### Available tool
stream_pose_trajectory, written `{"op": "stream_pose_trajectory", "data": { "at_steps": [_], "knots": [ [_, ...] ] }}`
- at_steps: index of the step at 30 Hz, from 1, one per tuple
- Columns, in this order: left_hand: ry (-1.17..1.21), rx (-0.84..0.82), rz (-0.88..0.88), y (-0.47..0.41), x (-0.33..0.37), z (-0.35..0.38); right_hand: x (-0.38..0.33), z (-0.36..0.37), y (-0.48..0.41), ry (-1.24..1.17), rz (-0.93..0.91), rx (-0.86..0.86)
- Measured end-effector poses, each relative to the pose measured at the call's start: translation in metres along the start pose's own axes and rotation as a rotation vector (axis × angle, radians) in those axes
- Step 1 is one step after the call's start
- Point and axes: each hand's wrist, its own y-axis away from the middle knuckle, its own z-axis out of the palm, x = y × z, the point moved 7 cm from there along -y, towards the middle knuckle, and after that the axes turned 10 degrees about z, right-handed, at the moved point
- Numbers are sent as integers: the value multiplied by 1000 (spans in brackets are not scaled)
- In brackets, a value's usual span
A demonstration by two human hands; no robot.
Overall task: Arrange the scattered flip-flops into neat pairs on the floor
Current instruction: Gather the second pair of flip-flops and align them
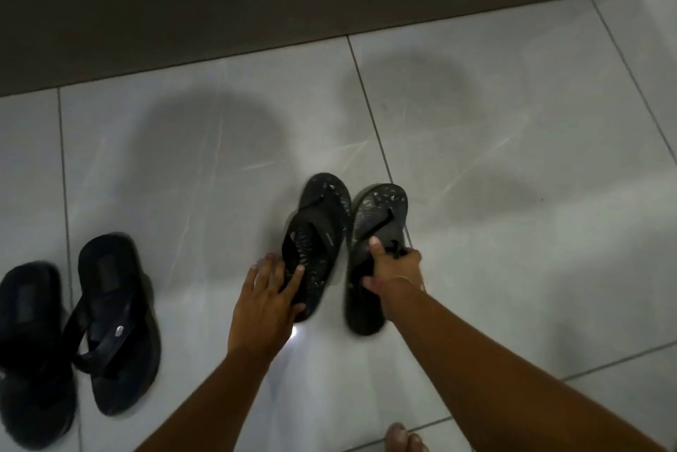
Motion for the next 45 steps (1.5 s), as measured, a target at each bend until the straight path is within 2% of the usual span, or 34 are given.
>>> {"op": "stream_pose_trajectory", "data": {
  "at_steps": [2,5,7,9,11,12,15,17,19,21,23,25,29,31,33,35,38,41,45],
  "knots": [
    [-8,38,1,-6,-6,0,7,22,5,-163,116,-116],
    [-32,13,49,-26,-23,-8,12,26,7,-96,163,-204],
    [-64,-37,92,-36,-32,-18,8,10,10,4,101,-179],
    [-52,-7,77,-39,-37,-36,-15,-18,12,146,-118,22],
    [34,90,-18,-31,-32,-53,-55,-34,24,327,-475,216],
    [83,143,-68,-25,-25,-58,-77,-30,33,438,-684,250],
    [196,254,-133,-9,20,-52,-125,21,62,858,-1219,168],
    [274,228,-125,-5,59,-32,-133,69,71,1152,-1370,16],
    [297,160,-90,-4,92,-10,-123,105,66,1441,-1376,-101],
    [273,132,-94,-7,101,4,-116,120,53,1566,-1296,-108],
    [217,183,-118,-10,87,9,-120,116,43,1493,-1222,-57],
    [180,242,-58,-14,68,8,-133,101,33,1368,-1119,37],
    [91,311,60,-15,11,-13,-163,36,-5,1116,-753,287],
    [125,287,10,-21,-21,-26,-161,-2,-25,1097,-606,330],
    [158,221,-78,-28,-47,-36,-151,-38,-40,1045,-547,343],
    [164,146,-118,-36,-61,-40,-138,-63,-52,1029,-593,322],
    [132,57,-64,-51,-65,-38,-117,-63,-53,1070,-742,193],
    [92,62,42,-64,-53,-38,-106,-36,-37,1201,-966,130],
    [-2,70,105,-74,-37,-37,-87,1,-14,1317,-1131,54]
  ]
}}
